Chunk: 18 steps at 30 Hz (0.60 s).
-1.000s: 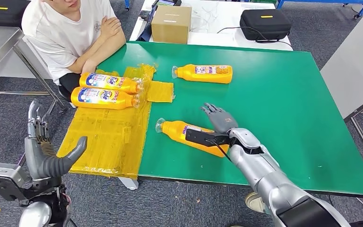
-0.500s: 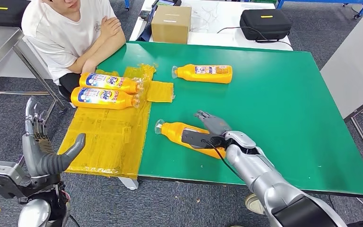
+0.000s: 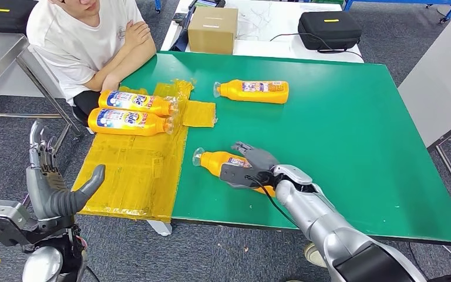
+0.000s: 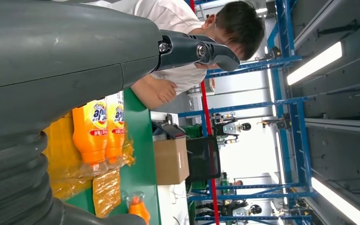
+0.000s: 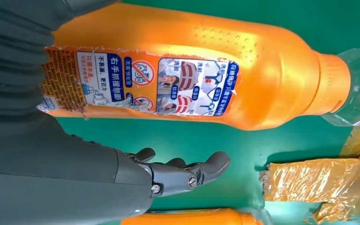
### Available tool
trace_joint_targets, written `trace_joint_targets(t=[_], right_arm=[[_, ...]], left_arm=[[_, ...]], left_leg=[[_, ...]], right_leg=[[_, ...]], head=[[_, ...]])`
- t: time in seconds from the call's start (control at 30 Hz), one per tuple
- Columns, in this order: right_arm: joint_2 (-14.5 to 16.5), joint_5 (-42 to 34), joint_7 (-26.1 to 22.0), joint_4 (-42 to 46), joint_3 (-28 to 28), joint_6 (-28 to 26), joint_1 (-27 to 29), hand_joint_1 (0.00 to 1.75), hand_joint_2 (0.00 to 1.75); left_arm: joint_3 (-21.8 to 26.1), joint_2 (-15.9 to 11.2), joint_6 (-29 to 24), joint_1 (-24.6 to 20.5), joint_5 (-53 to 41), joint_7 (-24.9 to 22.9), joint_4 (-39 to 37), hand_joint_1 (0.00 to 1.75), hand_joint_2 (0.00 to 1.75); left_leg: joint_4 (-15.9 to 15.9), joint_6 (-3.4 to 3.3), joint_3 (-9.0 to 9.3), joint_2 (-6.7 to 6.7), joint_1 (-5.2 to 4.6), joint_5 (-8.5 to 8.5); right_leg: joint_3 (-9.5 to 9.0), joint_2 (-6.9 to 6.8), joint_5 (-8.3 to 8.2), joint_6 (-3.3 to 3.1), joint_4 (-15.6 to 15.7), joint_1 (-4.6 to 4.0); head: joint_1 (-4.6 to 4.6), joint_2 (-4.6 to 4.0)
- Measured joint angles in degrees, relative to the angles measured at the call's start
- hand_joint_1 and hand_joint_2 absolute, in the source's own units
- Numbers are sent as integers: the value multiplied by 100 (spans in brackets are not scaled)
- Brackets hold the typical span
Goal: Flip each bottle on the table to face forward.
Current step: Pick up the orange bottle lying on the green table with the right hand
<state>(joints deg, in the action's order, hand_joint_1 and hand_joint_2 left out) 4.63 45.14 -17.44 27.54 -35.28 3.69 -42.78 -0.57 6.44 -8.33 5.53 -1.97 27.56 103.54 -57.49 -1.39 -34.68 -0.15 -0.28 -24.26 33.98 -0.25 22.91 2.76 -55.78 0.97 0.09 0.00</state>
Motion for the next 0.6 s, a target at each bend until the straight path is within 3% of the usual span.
trace_joint_targets(t=[0.13, 0.33, 0.6], right_arm=[[21, 109, 99, -3, -122, 15, -57, 0, 175], [31, 651, 808, -130, -626, 295, -327, 0, 175], [2, 1132, 1524, -272, -1217, 192, -412, 0, 175]], left_arm=[[1, -3, -6, 4, -7, 19, 1, 0, 175], [53, -3, 4, 71, -46, 35, 15, 0, 175], [232, 38, 103, 257, -109, -38, 125, 0, 175]], left_leg=[[0, 0, -1, 0, 0, 0], [0, 0, 0, 0, 0, 1], [0, 0, -1, 0, 0, 0]], right_leg=[[0, 0, 0, 0, -1, 0], [0, 0, 0, 0, -1, 0], [1, 0, 0, -1, 0, 0]], head=[[0, 0], [0, 0], [0, 0]])
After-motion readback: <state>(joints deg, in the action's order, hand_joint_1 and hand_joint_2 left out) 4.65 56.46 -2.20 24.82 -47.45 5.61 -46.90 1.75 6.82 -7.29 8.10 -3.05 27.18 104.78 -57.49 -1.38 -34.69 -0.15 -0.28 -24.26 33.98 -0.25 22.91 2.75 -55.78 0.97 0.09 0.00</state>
